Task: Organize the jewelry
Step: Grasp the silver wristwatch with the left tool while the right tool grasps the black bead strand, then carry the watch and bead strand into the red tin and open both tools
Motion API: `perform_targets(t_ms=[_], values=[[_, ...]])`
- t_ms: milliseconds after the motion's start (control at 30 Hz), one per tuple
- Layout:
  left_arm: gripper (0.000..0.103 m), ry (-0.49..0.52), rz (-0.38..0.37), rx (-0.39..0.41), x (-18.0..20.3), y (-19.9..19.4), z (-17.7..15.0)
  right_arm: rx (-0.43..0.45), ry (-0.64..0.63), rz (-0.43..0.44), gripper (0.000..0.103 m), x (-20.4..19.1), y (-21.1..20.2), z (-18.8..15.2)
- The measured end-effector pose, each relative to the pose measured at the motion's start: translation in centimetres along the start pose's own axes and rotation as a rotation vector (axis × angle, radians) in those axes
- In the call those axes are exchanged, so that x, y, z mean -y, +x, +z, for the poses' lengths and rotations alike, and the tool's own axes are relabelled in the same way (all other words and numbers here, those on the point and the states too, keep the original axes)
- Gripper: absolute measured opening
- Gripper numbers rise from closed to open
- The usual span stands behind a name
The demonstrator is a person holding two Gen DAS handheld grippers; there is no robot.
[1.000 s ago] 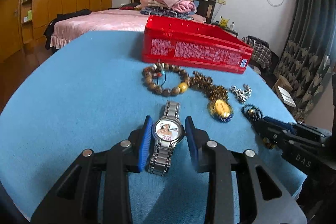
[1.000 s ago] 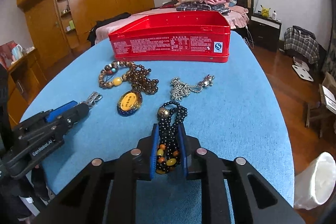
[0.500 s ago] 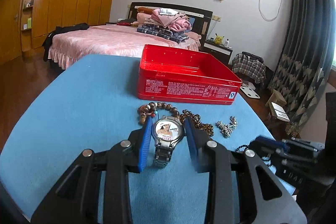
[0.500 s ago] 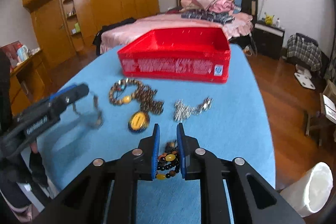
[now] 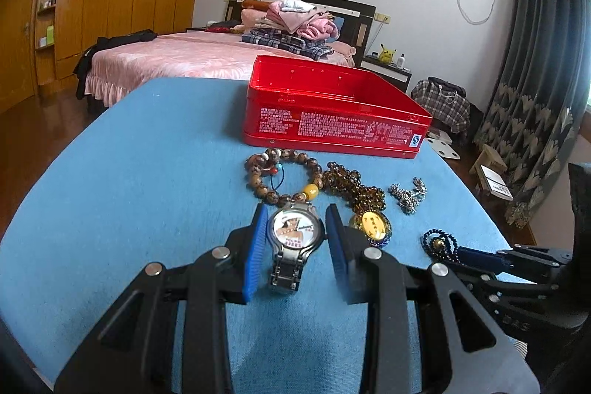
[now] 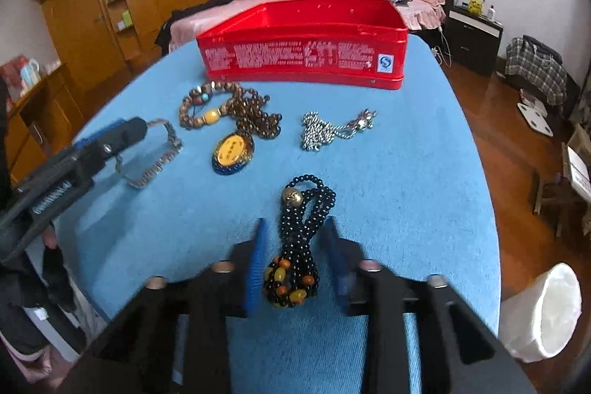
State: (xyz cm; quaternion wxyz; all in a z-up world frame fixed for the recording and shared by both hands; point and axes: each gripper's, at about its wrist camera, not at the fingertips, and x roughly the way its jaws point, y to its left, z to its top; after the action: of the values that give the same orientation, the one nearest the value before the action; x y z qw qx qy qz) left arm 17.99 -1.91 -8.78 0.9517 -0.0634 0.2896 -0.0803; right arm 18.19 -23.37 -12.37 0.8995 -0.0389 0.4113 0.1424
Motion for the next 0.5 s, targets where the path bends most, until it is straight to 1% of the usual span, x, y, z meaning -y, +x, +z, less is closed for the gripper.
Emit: perform_targets(t_ms=[33,167,333,500], values=[[0.031,-0.002,-0.001,0.0,0.0,0.0,0.0,-0.005,-0.012,-0.001,0.016,-0.1,0.0,0.0],[0.031,-0.012,-0.006,0.01,-0.1,-0.2,0.3,-0.007,-0.023,0.002,0.015,-0.1,-0.3,0.3],[0.031,-0.018,-0.015,0.037,0.0,-0.5,1.3,0.039,0.002,0.025,0.015,0.6,-1.3,1.3],[0.031,-0.029,-0.03,0.067,0.2,-0.5,2.9,0.11,0.033,0.048,0.015,1.7,-2.6,3.6]])
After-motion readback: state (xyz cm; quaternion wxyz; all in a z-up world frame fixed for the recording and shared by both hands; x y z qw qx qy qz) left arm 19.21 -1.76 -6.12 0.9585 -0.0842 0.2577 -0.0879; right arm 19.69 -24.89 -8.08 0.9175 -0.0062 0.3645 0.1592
